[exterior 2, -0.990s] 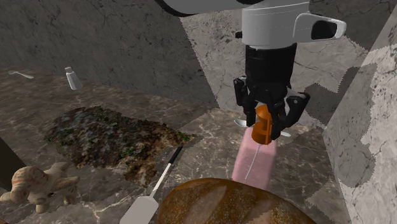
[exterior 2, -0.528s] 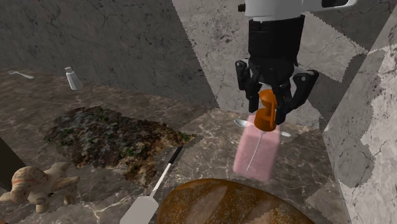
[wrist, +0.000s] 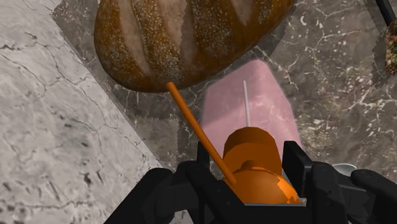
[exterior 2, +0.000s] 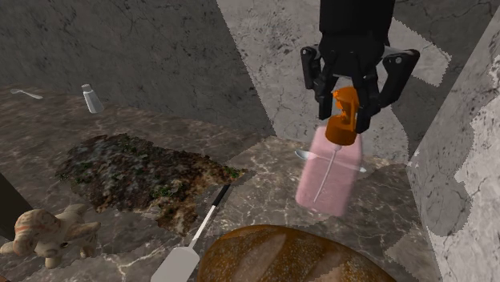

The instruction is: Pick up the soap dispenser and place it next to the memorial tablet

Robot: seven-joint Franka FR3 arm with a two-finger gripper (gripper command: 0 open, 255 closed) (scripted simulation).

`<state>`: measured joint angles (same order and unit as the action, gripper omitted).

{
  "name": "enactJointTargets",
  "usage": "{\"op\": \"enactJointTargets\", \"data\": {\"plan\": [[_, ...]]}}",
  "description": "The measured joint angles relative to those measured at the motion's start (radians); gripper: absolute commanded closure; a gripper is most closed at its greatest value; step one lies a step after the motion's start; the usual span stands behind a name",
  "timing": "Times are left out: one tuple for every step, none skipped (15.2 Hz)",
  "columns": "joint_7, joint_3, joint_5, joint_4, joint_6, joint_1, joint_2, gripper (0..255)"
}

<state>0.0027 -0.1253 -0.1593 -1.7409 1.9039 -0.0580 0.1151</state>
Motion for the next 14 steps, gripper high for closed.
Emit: {"op": "enactJointTargets", "data": {"plan": [[-0.002,0.000,0.001,0.010,-0.012,0.000,-0.003,255],[-0.003,-0.001,0.002,0.021,-0.024,0.001,-0.003,255],[-0.005,-0.001,0.002,0.035,-0.037,0.001,-0.002,255],[-0.006,-0.001,0.003,0.043,-0.048,0.001,-0.005,255],[-0.009,-0.001,0.003,0.063,-0.064,0.001,-0.002,255],[-0.012,-0.001,0.004,0.075,-0.078,0.001,-0.004,255],[-0.012,-0.002,0.004,0.091,-0.093,0.002,-0.002,255],[-0.013,-0.002,0.005,0.104,-0.105,0.003,-0.002,255],[-0.015,-0.002,0.004,0.126,-0.121,0.003,0.004,255],[-0.017,-0.002,0.005,0.137,-0.133,0.003,0.003,255],[-0.017,-0.003,0.005,0.150,-0.147,0.004,0.002,255],[-0.018,-0.003,0.005,0.163,-0.159,0.005,0.003,255],[-0.018,-0.004,0.005,0.182,-0.174,0.006,0.007,255],[-0.020,-0.004,0.005,0.197,-0.189,0.006,0.008,255]]}}
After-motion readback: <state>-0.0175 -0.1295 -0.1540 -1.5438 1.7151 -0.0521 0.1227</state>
